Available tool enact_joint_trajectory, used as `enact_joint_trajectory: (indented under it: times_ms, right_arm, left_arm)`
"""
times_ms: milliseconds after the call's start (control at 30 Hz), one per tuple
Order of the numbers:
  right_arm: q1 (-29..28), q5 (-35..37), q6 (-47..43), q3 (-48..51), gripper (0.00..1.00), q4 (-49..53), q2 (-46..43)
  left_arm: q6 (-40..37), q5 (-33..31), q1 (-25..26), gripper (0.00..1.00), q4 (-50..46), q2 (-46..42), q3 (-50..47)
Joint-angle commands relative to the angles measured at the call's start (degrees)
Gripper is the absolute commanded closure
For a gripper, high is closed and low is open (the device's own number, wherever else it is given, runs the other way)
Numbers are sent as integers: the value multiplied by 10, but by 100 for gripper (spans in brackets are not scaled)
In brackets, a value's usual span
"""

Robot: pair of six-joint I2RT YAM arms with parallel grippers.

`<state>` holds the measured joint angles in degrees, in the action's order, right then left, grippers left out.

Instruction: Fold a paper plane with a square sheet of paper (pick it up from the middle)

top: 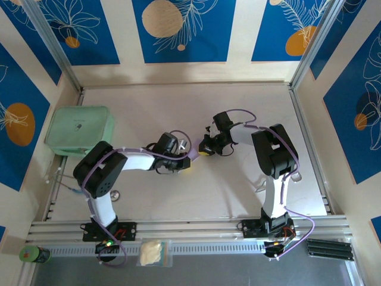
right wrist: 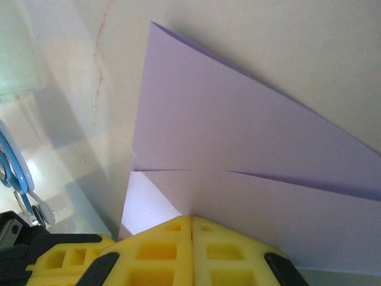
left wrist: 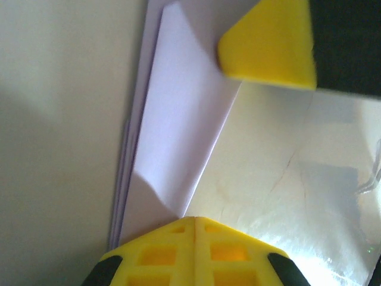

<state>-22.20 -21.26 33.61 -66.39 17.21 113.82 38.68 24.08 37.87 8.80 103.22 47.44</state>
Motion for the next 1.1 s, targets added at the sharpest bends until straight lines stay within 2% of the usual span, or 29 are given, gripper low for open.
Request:
enact_joint_trajectory:
  times_ms: [0,67,200,300,367,467,567,700,867,1067]
  right_arm:
    - [16,41,-18,3,93,32,25]
    - [14,23,-28,-1,92,29,17]
    - [0,4,-43,-28,87,39,-18]
    - [-14,14,-44,-54,82,64,-50]
    - [-23,34,-39,-67,75,85,-69]
    - [-38,84,-24,-88,66,130,-91]
    - [-59,118,-23,-106,60,160,-98]
    - [-99,203,-3,-147,53,215,-87]
    - [-135,320,87,-207,46,306,-43]
    - [-162,396,191,-278,44,378,19]
  left_arm:
    - [4,16,-5,100,-91,-26,-36]
    - [13,4,-9,98,-92,-47,-38]
    - [44,-35,-28,88,-68,-115,-38]
    - [48,-62,-45,82,-76,-162,-32]
    - [42,-86,-59,74,-92,-194,-31]
    - [17,-131,-81,54,-135,-236,-31]
    - [-7,-201,-101,42,-179,-274,-40]
    - [-28,-287,-119,24,-206,-326,-66]
    - [-38,-319,-141,2,-199,-371,-107]
    - [-55,-310,-159,1,-197,-392,-131]
